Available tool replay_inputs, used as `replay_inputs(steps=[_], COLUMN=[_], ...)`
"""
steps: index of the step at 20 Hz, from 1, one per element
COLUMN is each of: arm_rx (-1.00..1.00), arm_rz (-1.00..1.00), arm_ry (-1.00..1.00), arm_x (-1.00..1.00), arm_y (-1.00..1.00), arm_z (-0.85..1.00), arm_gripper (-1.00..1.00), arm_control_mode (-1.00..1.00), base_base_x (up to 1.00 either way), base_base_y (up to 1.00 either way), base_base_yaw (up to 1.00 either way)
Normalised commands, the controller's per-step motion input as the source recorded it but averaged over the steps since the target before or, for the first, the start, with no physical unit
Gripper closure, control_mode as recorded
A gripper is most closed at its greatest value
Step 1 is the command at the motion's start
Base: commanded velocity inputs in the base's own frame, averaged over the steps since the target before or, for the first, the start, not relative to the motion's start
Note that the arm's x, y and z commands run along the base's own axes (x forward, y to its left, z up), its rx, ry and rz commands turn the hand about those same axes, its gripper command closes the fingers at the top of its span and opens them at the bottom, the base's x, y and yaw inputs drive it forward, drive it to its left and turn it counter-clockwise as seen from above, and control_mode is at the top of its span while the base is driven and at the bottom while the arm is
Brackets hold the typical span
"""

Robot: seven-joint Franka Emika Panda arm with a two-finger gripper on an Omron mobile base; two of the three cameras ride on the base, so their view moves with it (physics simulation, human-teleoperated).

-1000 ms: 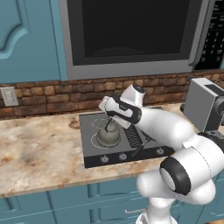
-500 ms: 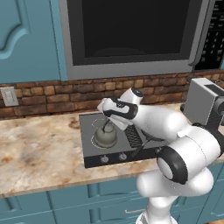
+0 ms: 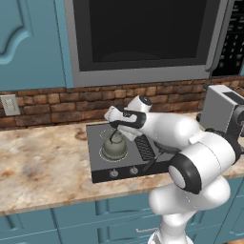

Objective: Pick the kettle from the counter and place it on a stove burner. Then turn the burner on.

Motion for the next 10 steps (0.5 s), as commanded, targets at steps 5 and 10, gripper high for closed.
replay_inputs(steps=[5, 10], arm_rx=[-0.01, -0.01], arm_rz=[-0.01, 0.00], arm_ry=[0.00, 0.01], arm_x=[0.05, 0.06], arm_y=[0.00, 0.00], arm_z=[-0.14, -0.17], arm_gripper=[1.00, 1.00], arm_control_mode=[-1.00, -1.00], base_base_x=[0.00, 0.00], base_base_y=[0.00, 0.00], base_base_yaw=[0.00, 0.00])
